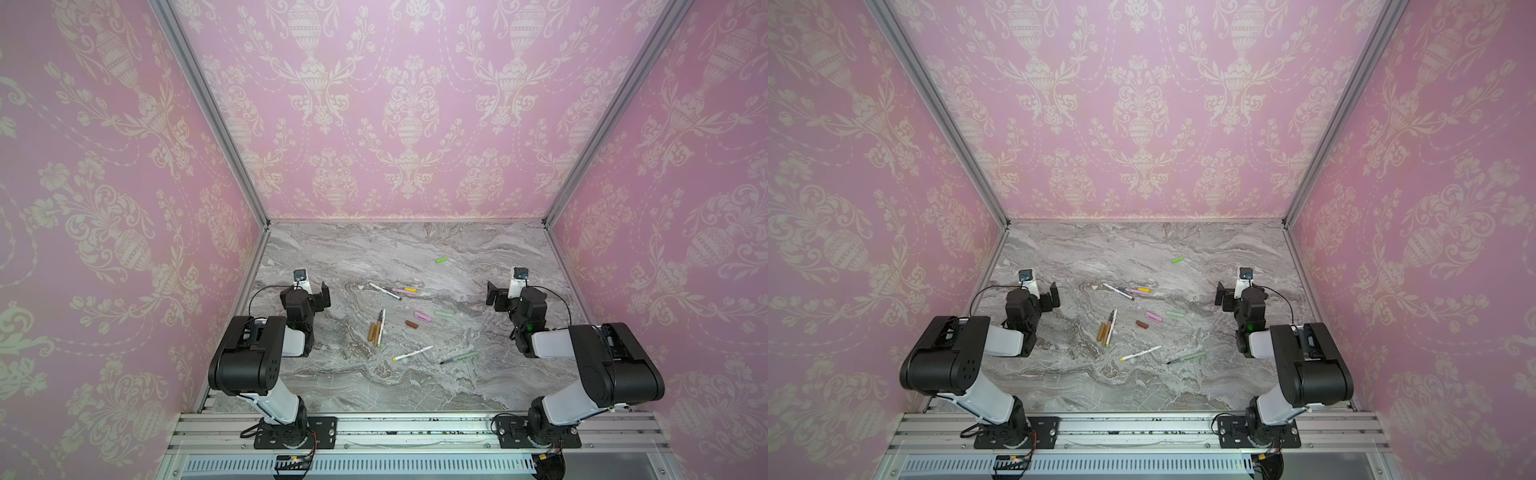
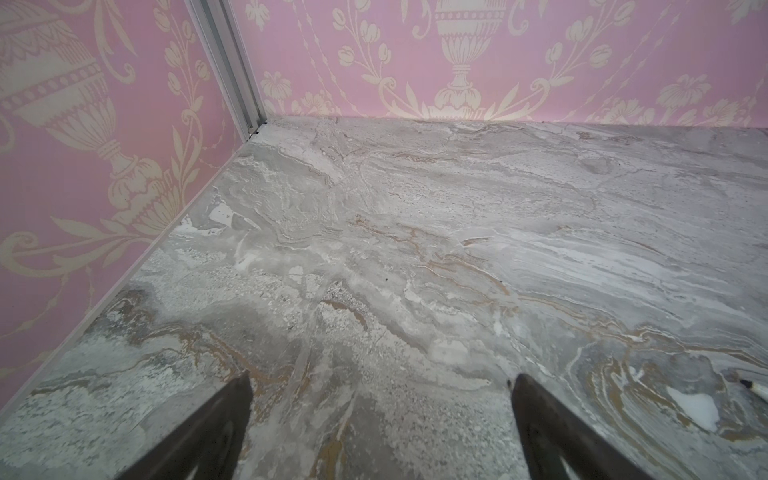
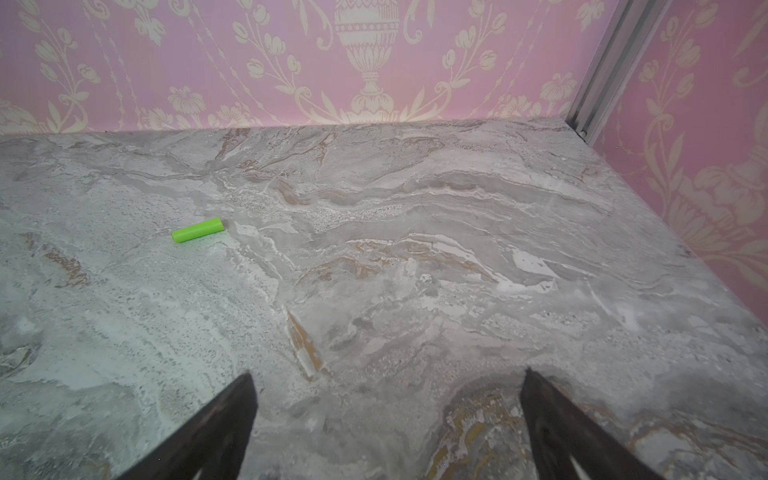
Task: Insert the pens into the pen caps
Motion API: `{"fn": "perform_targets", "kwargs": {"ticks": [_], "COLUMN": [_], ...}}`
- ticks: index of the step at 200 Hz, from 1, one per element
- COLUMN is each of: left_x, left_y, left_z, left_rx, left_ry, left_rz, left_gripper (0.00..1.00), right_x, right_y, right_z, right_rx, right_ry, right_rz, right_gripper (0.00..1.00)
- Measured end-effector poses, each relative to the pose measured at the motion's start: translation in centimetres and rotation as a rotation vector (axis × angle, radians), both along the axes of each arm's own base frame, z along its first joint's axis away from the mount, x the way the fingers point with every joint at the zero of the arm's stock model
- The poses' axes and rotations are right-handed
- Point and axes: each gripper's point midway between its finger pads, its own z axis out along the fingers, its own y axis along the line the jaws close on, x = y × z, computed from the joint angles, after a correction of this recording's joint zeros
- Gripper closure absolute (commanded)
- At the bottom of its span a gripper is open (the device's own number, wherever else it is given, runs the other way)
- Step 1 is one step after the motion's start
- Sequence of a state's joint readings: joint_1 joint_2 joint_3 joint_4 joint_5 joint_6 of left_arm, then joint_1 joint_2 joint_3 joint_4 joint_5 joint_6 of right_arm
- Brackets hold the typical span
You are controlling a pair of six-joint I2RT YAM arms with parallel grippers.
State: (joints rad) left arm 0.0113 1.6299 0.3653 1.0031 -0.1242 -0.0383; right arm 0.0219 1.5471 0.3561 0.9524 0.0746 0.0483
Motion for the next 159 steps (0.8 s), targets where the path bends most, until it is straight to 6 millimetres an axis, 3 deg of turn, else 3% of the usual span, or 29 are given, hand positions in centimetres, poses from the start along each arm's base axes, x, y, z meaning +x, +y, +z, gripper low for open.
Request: {"fn": "perform_targets", "kwargs": {"ticks": [116,134,159], "left_x": [-0.3,0.1,0.5], "left_y": [0.0,-0.1,-0.4], "left_z": [0.0,2.8,10.9], "left_rx": [-0.006,-0.008,-0.086], "left_ry": [0.042,0.034,-0.105], "left_rz": [-0.007,-0.013,-0.01], "left_gripper": [0.01,0.01,0.01], "right_x": [-0.4,-0.7,-0.4], "right_y": [0.5,0.9,0.8], "right_z": [0.4,2.6,8.1], "right_rx": [0.006,0.014,0.155], "right_ry": [0.017,0.011,-0.046], "right_rz": [0.026,0.048,0.003], "right_gripper": [0.0,0.0,0.0]}}
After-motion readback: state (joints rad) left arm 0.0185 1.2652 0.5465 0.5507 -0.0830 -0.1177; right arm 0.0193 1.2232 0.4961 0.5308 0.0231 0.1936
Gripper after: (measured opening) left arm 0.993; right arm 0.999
